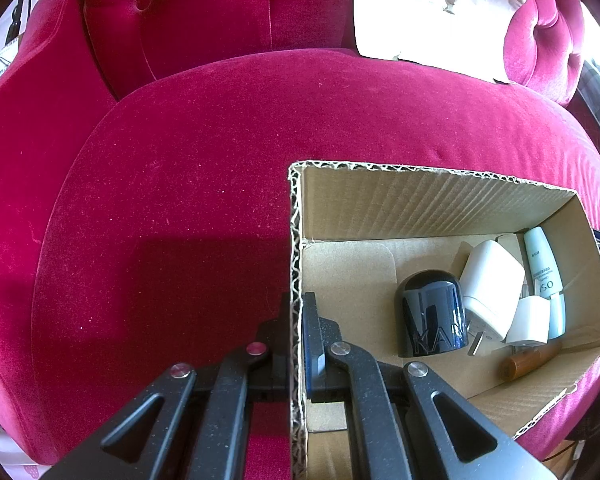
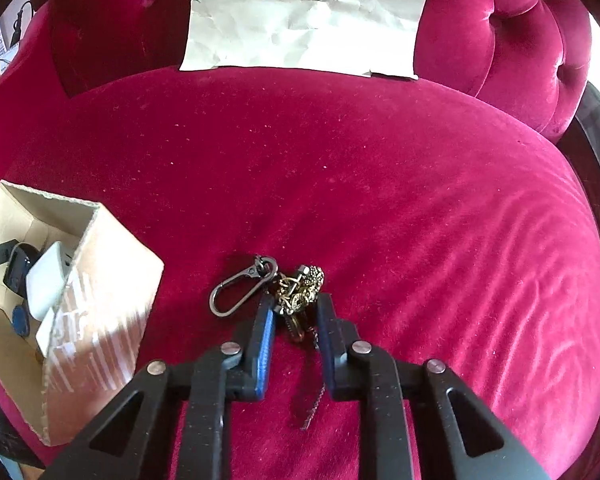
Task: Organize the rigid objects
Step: 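Grasp the metal keychain by its rings with the right gripper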
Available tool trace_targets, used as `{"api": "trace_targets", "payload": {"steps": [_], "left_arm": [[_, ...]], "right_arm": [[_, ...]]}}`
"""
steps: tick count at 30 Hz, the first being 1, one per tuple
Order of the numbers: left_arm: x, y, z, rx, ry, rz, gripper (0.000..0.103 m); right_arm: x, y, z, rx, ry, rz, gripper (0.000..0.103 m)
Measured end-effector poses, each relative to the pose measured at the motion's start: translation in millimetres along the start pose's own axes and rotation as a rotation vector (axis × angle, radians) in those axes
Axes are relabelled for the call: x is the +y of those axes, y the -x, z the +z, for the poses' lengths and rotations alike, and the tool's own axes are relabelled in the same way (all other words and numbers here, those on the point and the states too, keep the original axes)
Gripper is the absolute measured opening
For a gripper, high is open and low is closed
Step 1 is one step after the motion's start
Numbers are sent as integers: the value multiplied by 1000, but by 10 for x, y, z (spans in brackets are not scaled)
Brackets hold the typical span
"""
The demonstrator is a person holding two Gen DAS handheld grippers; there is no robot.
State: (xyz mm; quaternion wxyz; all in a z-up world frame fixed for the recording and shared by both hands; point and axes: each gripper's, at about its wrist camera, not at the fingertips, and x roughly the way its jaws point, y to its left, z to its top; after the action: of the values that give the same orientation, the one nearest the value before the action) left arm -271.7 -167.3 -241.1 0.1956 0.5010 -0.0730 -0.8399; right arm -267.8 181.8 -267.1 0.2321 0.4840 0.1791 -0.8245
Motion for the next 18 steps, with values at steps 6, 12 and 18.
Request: {"api": "trace_targets", "payload": {"steps": [6, 12, 18], "left_arm": [[-4, 5, 0, -2, 0, 1, 3], [-4, 4, 0, -2, -1, 1, 3], [-19, 12, 7, -7, -4, 4, 3]], "right_arm": [[-29, 47, 25, 9, -4, -10, 6], [3, 221, 14, 1, -8, -22, 6], [32, 409, 37, -25, -9, -27, 6]]}}
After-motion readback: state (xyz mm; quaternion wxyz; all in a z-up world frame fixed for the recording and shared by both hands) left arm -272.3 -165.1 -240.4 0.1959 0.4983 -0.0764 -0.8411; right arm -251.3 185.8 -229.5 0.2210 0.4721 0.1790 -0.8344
